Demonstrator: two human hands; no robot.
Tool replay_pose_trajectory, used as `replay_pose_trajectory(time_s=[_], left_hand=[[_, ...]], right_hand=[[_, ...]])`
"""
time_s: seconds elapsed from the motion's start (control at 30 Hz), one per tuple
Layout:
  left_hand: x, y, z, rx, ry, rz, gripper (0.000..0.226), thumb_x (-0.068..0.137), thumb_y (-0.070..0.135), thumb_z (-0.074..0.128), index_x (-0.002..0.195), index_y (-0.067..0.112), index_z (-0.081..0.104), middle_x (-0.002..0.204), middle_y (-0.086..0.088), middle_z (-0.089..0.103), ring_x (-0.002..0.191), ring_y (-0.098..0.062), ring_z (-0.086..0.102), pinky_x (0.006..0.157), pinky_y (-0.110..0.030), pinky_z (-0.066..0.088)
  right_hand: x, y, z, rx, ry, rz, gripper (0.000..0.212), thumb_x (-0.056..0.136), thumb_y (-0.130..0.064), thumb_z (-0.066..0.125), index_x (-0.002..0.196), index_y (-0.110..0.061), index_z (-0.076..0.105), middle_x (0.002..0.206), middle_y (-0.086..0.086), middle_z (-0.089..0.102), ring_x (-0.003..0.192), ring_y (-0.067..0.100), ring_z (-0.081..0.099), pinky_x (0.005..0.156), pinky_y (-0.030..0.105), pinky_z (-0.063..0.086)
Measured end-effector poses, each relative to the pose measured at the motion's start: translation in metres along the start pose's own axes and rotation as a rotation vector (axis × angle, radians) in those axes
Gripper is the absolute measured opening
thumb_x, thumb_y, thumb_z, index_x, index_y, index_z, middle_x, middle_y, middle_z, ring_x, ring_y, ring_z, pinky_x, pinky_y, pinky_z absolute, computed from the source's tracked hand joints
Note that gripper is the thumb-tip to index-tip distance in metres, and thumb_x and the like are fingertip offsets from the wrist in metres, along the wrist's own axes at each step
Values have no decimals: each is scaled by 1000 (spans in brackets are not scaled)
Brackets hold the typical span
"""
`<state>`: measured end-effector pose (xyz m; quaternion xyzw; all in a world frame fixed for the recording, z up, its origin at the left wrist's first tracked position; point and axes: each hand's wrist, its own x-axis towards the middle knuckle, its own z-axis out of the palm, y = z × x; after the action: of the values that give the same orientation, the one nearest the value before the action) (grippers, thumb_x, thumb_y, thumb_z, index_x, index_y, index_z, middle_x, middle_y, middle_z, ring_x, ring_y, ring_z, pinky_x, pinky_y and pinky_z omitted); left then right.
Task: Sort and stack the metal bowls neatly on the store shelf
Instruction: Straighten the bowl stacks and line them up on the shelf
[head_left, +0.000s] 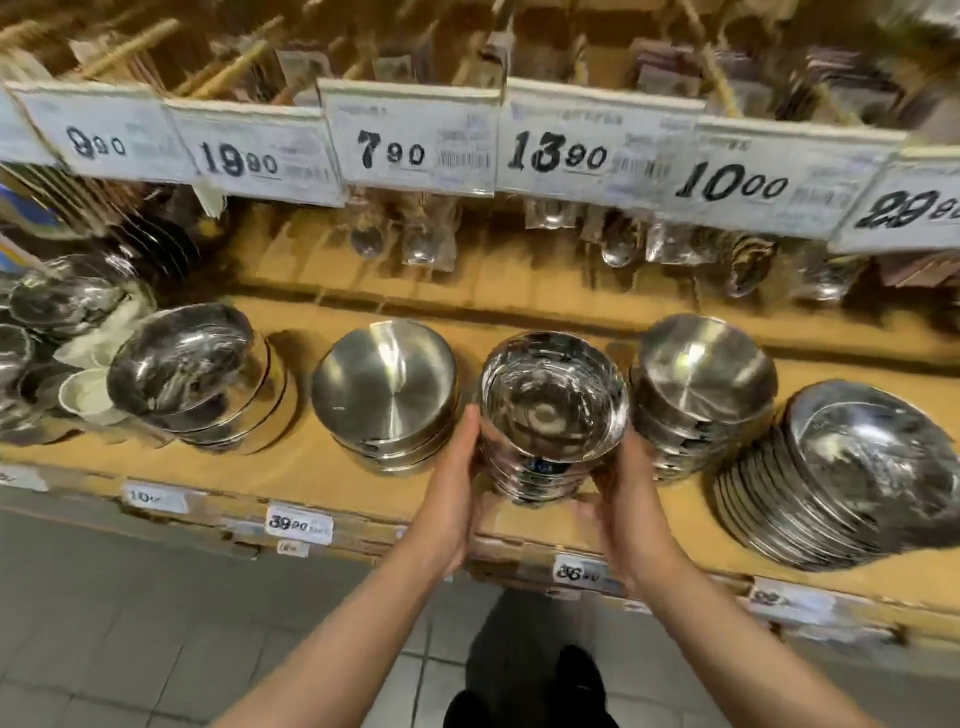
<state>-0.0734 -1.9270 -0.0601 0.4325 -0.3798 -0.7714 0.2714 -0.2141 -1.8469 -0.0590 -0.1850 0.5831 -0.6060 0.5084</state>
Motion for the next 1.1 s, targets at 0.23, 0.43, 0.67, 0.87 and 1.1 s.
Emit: replay_pose_trajectory(time_s=[0.23,0.43,0.67,0.87,1.1], left_hand=[[11,-4,-3,-65,-76,2,55,88,60,51,121,17,63,132,-12,66,130,-27,56,118,-55,34],[16,1,1,-93,-123,10,40,86,60,50,101,25,63,117,-10,60,114,-25,53,118,-56,30],[10,2,0,-113,-92,-20,41,87,58,53,110,29,70,113,4,75,126,-22,60,111,-45,43],[-9,-3,-1,-5,-49,1,33,102,51,44,103,41,76,115,11,75,110,-12,65,95,-39,44],[-50,-40,15,170,115,-106,38,105,44,43,112,14,66,96,-6,77,83,-17,73,65,-29,58]], right_hand=[[11,11,-3,103,47,14,57,101,-62,36,144,-27,53,140,1,63,133,25,52,110,53,43],[16,6,1,148,47,39,57,103,-60,34,142,-26,56,127,-7,68,112,14,63,78,27,56],[6,1,4,109,86,81,52,102,-60,34,140,-32,57,137,-7,65,133,17,53,116,54,37],[-12,0,-1,33,128,147,40,105,-56,23,118,-48,61,115,-28,68,118,2,54,104,44,39],[-69,5,-45,92,221,210,37,105,-52,35,122,-32,60,125,-7,65,114,11,60,98,49,55]])
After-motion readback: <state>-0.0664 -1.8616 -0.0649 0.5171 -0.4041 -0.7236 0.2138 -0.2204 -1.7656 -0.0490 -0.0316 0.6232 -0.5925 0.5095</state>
